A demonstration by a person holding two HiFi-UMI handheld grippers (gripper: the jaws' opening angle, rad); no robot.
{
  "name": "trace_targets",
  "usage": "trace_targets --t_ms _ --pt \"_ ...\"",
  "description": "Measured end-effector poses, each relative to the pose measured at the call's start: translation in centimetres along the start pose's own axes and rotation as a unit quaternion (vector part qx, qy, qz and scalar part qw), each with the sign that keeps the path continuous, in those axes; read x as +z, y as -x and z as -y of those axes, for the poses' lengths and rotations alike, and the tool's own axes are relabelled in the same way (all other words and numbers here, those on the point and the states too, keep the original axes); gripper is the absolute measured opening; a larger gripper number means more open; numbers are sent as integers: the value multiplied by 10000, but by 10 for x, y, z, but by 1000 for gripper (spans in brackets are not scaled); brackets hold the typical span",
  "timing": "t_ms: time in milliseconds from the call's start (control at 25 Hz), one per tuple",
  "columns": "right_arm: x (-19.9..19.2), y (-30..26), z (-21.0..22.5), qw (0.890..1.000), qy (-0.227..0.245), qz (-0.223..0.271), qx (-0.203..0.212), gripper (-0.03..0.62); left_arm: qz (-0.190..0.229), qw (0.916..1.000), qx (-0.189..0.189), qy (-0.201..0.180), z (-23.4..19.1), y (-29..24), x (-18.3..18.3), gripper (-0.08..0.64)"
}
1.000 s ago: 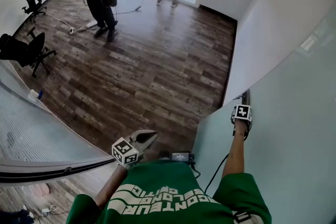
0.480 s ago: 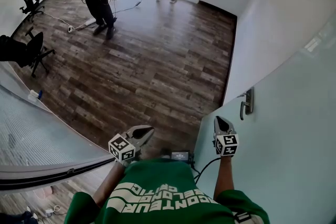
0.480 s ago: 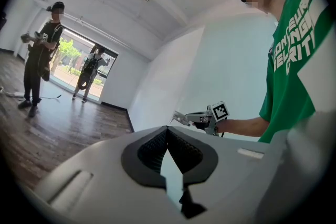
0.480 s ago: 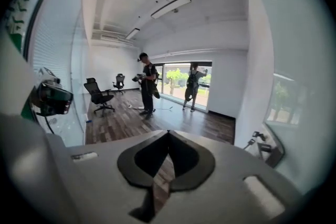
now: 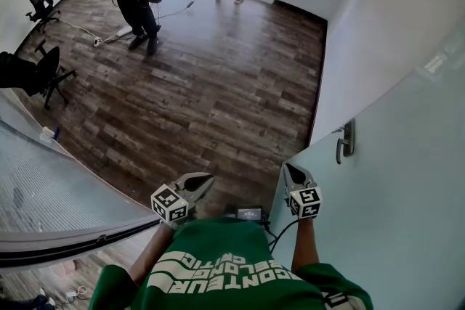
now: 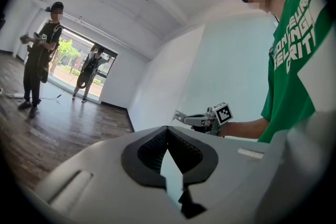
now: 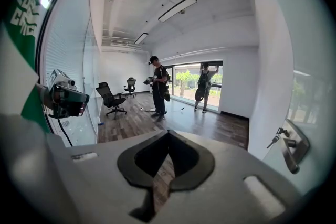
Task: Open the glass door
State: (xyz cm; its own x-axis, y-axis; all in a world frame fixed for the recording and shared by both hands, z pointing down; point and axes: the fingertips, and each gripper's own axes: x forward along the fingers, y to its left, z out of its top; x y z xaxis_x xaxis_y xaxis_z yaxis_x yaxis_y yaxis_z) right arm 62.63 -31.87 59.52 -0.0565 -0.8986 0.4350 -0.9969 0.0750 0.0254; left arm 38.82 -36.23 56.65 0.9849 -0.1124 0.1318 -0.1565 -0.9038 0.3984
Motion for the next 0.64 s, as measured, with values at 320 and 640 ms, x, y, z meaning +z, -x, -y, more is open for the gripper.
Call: trace_targets --t_ms 320,640 --pt "-2 -5 -5 10000 35 -53 38 -8 5 10000 38 0 -5 4 1 9" --pt "2 -3 -1 10000 22 -88 -6 -8 -7 10000 77 38 -5 7 4 9"
